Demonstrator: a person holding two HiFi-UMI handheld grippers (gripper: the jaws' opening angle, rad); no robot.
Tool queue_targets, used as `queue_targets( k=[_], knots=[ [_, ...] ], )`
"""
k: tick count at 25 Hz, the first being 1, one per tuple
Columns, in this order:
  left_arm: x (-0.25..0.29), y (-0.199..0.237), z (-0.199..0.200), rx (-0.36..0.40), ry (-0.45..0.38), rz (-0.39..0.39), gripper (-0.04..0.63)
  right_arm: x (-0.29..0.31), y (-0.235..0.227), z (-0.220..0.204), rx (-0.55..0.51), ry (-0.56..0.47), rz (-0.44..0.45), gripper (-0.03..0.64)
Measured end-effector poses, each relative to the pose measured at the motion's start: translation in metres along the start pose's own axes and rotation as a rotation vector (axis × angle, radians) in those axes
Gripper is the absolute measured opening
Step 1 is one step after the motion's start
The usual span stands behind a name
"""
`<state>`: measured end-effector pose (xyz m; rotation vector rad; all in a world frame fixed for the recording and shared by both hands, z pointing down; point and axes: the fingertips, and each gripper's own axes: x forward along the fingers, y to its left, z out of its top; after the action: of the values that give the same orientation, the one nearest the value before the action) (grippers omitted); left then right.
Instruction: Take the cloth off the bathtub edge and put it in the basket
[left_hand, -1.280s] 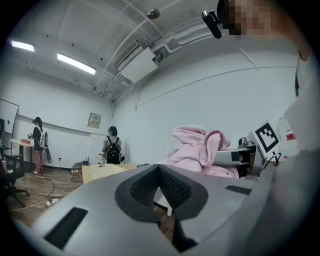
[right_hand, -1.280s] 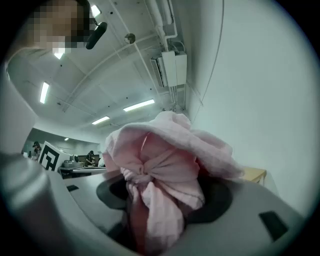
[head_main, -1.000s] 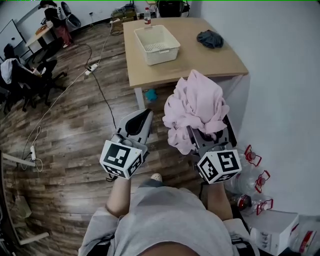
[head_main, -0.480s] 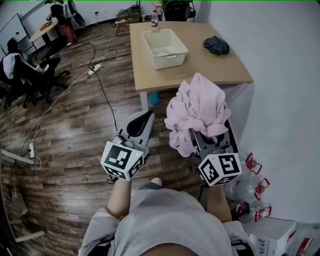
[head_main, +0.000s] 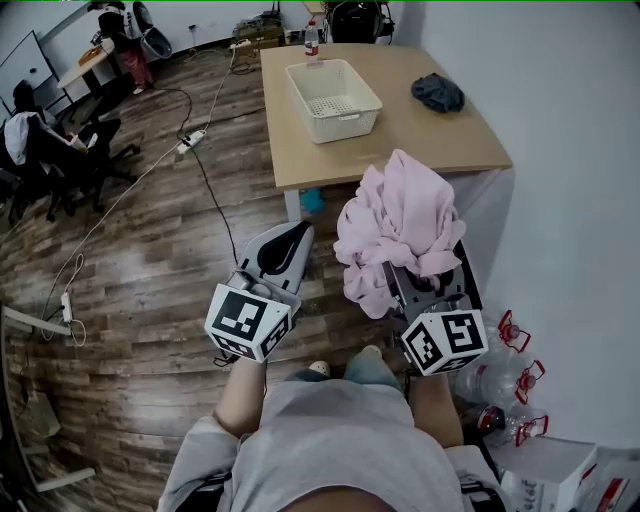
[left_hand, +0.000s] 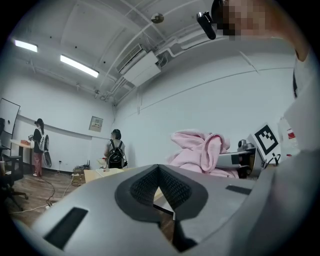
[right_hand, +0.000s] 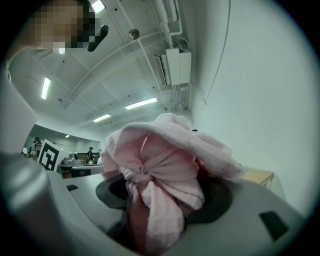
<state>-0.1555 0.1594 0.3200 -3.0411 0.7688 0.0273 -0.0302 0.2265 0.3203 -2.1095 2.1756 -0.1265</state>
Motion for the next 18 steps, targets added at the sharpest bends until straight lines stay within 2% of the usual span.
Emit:
queue_targets(
  k=[7,13,18],
  knots=[
    [0.035,0.02,-0.001,0.009,0.001,0.057,-0.003,0.034,-0.032,0.001,0.023,-0.008,0.033,0.305],
    [0.096,0.043,0.008,0.01,-0.009,0.118,-0.003,0.088,-0.075,0.019,0.015,-0.015,0.102,0.307],
    [0.123,0.047,0.008,0.013,-0.023,0.152,-0.003,0.11,-0.096,0.025,-0.003,-0.027,0.152,0.307]
  ],
)
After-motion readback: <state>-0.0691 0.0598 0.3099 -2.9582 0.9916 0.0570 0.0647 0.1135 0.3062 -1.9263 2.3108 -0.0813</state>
